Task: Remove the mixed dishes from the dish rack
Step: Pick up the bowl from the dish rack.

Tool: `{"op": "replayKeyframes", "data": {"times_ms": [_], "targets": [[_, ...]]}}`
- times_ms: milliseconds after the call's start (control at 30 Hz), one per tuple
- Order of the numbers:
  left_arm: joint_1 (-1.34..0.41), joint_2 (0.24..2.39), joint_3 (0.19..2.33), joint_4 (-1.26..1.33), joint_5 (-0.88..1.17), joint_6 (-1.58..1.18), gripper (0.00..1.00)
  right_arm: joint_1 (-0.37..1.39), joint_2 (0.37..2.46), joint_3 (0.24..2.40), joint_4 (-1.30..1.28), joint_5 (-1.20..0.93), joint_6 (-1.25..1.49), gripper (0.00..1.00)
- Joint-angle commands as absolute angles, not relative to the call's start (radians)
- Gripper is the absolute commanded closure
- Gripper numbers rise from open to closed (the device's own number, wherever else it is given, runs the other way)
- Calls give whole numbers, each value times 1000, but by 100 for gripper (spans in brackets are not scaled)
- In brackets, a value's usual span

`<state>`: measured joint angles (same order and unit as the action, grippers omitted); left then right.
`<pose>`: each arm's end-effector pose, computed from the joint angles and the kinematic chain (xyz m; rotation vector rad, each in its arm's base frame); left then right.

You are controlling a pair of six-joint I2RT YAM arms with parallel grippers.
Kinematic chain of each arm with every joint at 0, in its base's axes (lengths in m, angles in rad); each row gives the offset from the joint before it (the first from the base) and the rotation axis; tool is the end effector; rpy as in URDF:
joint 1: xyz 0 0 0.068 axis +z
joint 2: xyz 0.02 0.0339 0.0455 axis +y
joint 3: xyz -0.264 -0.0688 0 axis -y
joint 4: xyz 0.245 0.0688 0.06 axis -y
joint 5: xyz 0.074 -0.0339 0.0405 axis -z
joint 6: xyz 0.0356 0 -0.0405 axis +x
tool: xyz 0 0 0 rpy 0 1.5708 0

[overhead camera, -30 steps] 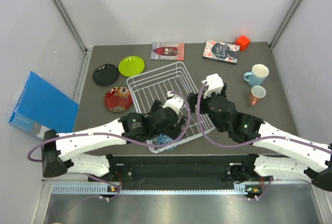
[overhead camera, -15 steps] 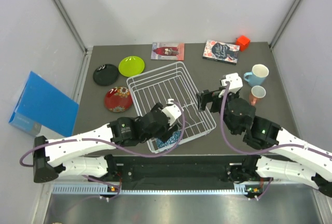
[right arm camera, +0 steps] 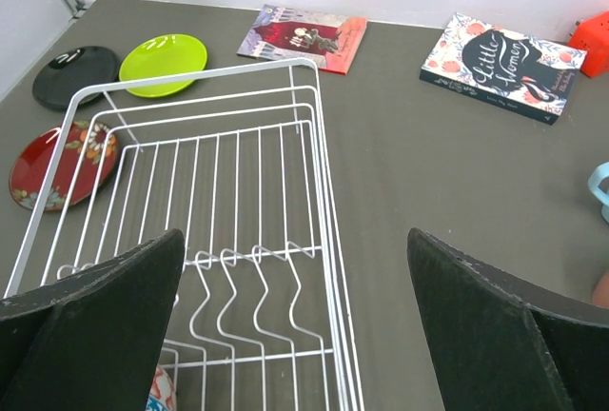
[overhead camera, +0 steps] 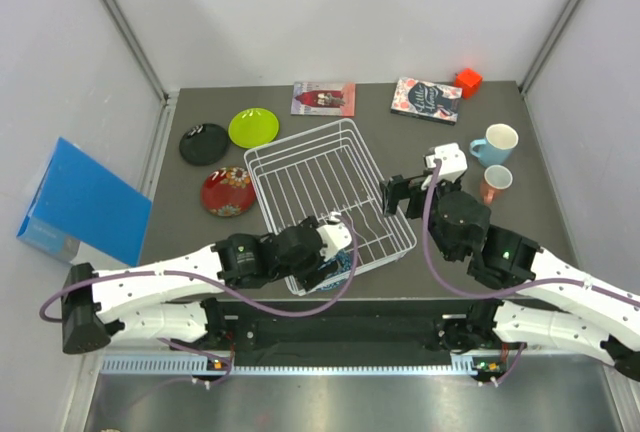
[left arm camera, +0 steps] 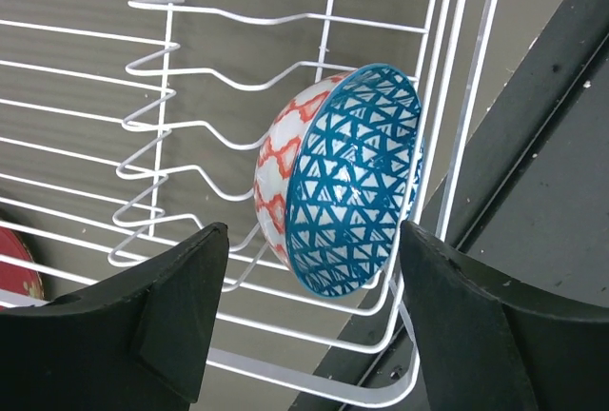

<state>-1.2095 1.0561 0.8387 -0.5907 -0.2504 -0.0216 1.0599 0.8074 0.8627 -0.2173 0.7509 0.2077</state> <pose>0.0850 -0.2000 0.2706 1.2244 2.0263 -0.3045 0.1080 0.1430 0.3616 -0.1744 1.6889 0.2989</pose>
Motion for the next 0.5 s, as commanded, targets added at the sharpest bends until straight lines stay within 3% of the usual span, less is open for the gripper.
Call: {"op": "replayKeyframes", "data": {"times_ms": [0,367,467], "targets": [[-1210,1094,830,-514,-273,28,26,1049,805,858,-181,752,227,0],[-1146,1158,841,-448,-259,54,41,1049,802,841,-169,741,233,0],[-1115,1172,851,-445,-247,64,54,1049,802,836,-160,736,232,0]]}}
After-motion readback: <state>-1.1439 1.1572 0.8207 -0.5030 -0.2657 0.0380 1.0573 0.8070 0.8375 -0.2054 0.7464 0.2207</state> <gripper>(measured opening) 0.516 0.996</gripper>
